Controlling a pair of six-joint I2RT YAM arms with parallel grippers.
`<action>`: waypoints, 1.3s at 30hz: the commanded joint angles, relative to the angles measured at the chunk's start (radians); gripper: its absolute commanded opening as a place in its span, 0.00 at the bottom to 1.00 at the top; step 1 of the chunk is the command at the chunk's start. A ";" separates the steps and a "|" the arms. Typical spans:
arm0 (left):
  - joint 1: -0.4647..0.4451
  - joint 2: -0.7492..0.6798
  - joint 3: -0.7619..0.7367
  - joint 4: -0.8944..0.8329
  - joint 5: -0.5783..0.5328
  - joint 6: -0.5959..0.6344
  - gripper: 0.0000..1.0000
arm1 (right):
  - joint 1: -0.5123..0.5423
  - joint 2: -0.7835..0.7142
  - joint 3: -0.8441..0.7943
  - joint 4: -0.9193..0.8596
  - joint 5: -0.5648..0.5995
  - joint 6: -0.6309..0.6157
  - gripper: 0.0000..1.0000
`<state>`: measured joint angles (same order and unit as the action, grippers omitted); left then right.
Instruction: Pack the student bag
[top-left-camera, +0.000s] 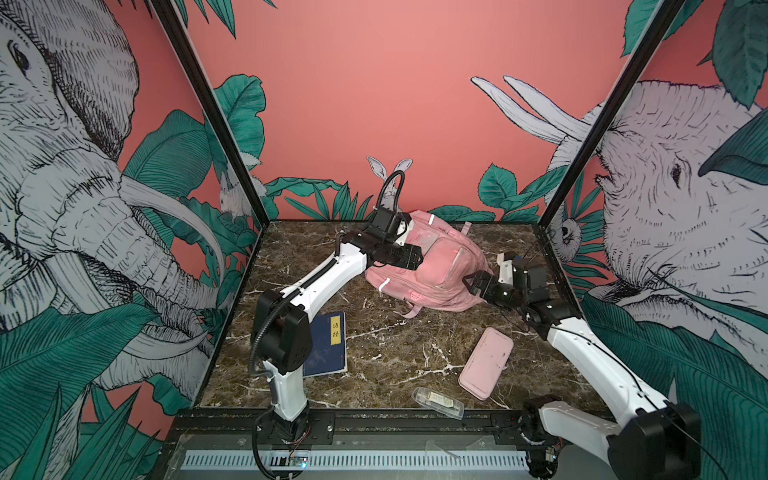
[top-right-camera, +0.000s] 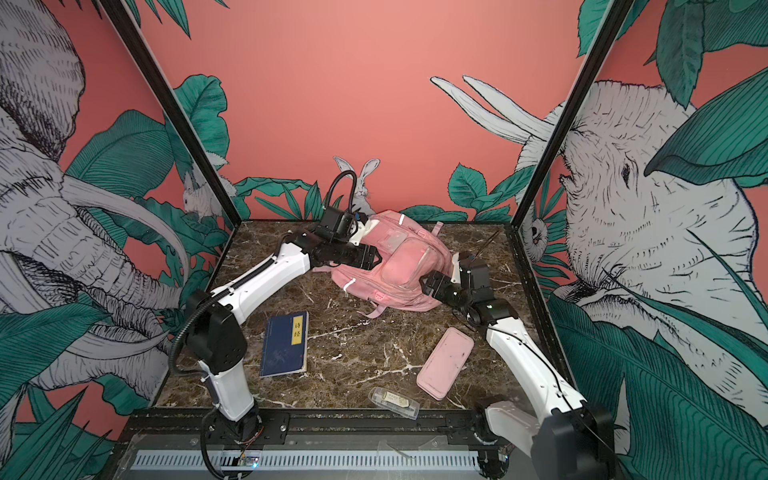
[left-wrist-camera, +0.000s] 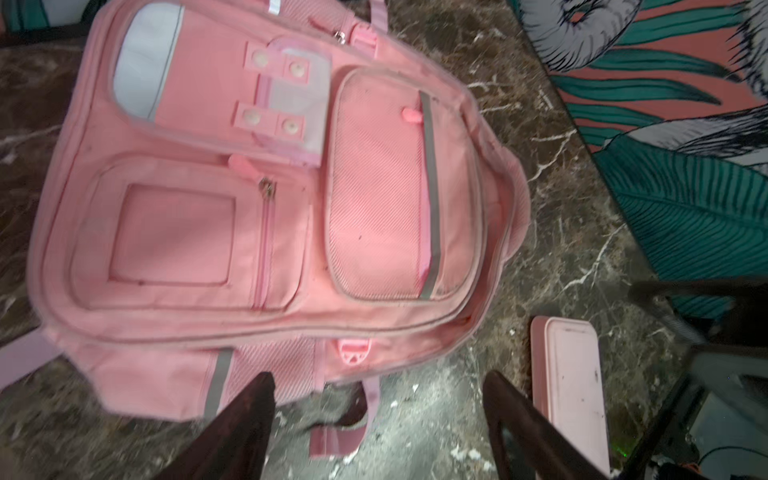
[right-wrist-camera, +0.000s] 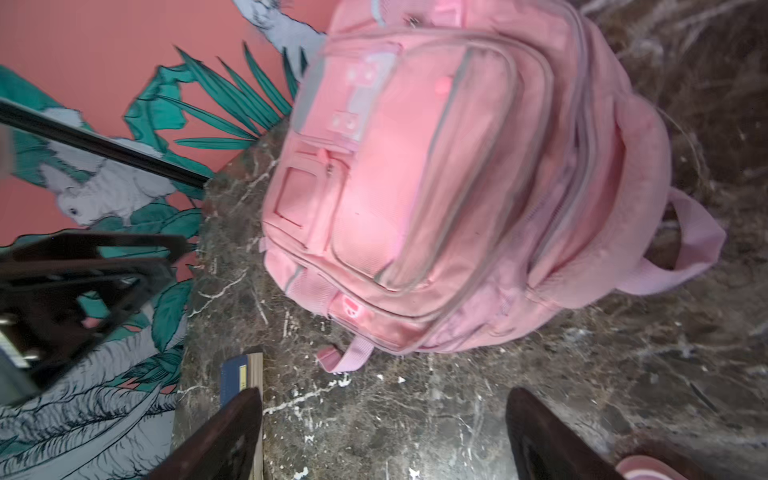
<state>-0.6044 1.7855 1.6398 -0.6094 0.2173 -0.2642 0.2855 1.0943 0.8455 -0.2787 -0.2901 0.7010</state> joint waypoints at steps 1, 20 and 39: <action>0.039 -0.107 -0.126 -0.055 -0.088 -0.004 0.80 | 0.065 0.037 0.012 -0.060 0.032 -0.087 0.86; 0.276 -0.625 -0.798 -0.084 -0.233 -0.320 0.83 | 0.445 0.360 0.197 0.046 -0.030 -0.114 0.79; 0.356 -0.935 -1.179 -0.012 -0.255 -0.540 0.83 | 0.622 0.657 0.429 -0.019 -0.083 -0.166 0.81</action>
<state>-0.2626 0.8742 0.4824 -0.6384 -0.0120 -0.7712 0.8921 1.7302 1.2373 -0.2775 -0.3576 0.5491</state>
